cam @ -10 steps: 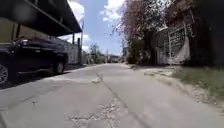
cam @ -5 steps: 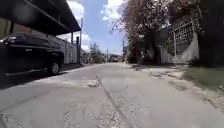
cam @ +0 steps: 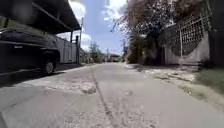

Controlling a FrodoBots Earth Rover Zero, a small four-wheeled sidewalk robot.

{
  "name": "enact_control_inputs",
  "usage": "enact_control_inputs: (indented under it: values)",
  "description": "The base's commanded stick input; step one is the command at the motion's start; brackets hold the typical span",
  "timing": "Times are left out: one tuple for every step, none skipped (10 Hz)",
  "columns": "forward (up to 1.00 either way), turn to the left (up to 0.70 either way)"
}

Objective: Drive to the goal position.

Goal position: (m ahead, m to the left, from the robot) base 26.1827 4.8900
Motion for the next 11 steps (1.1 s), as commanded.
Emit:
enact_control_inputs:
  values:
    - [1.0, 0.0]
    - [1.0, 0.0]
    - [1.0, 0.0]
    - [1.0, 0.0]
    - [1.0, 0.0]
    - [1.0, 0.0]
    - [1.0, 0.0]
    - [1.0, 0.0]
    - [1.0, -0.02]
    - [1.0, -0.07]
    - [1.0, -0.18]
